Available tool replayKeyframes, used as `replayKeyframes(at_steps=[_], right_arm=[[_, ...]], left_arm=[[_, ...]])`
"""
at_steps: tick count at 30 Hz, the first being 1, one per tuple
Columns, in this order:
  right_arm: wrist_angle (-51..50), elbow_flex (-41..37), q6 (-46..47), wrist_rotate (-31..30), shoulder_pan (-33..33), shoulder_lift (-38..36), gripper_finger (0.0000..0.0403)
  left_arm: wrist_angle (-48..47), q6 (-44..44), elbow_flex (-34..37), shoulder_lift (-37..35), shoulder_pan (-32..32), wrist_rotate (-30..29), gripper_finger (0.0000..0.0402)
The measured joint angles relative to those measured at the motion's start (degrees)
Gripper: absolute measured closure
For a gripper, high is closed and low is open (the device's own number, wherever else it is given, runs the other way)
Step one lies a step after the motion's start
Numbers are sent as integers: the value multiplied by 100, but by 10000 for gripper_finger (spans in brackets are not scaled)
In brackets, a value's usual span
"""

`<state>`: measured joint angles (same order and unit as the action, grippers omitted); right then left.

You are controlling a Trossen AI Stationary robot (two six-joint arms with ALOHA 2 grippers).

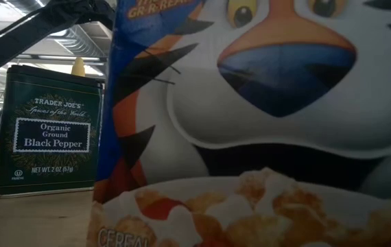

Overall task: Pick & Place Kitchen Items
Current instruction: Put the green seasoning bottle into the white bin, then put the red cereal box into the green bin

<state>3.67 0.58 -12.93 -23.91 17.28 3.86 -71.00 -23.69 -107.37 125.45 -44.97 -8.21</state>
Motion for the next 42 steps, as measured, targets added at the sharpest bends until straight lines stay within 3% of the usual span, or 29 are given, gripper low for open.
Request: replayKeyframes(at_steps=[13,22,28,35,42], right_arm=[[0,1,-38,-10,-2,0,96],[3,2,-84,-8,-2,0,96],[322,2,-273,24,0,-2,96],[770,2,-708,868,-2,-1,96],[1129,2,-1290,2362,-2,-2,95]], left_arm=[[-228,-46,-198,0,32,10,145],[-807,42,-934,0,155,15,145],[-1833,493,-1580,0,181,35,148],[-1923,833,-1719,-583,347,230,148],[-1898,1339,-1697,-1571,724,583,148]])
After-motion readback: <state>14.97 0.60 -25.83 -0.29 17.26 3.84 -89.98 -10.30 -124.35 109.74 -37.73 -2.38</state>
